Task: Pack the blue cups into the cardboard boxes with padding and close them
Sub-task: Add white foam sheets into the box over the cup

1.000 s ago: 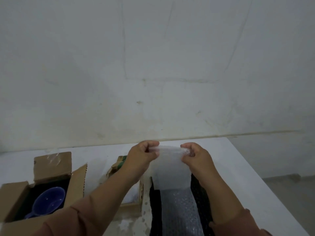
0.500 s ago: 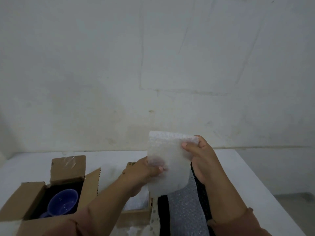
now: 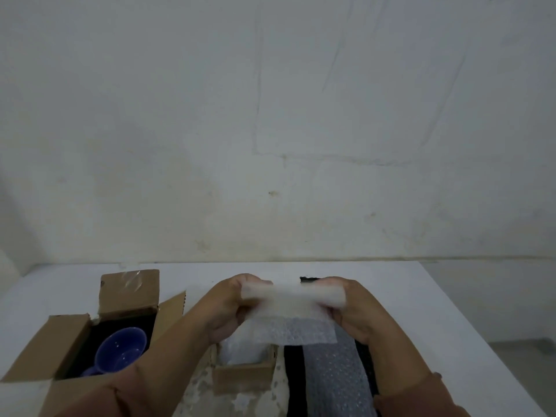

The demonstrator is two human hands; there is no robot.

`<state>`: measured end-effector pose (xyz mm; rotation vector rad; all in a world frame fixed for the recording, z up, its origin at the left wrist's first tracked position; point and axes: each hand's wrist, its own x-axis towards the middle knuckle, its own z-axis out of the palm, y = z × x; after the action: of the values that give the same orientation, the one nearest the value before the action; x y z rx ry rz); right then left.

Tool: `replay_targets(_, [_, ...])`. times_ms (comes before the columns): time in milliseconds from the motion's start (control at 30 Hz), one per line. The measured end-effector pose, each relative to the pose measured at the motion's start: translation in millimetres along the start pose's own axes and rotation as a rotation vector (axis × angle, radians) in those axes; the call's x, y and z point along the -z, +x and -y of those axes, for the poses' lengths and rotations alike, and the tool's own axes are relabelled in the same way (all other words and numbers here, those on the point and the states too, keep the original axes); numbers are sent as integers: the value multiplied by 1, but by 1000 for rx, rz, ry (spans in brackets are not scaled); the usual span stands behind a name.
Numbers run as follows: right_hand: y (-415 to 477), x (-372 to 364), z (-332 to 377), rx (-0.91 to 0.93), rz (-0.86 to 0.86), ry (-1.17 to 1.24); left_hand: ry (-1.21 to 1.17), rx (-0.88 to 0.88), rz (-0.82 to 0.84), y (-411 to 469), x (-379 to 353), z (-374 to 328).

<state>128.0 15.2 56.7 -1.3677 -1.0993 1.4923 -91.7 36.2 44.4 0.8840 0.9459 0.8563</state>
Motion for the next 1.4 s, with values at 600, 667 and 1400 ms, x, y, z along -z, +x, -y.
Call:
replay_targets(600, [50,-54,-37,-101,-3,-514,785,56,-434,5,38,23])
replay_targets(667, [57,-63,-43,-45,-36,-681,976,7,-420,4,36,28])
replay_targets(1400, [63,-80,-49,223,363,-1971,2159,-32,147,9,55,37])
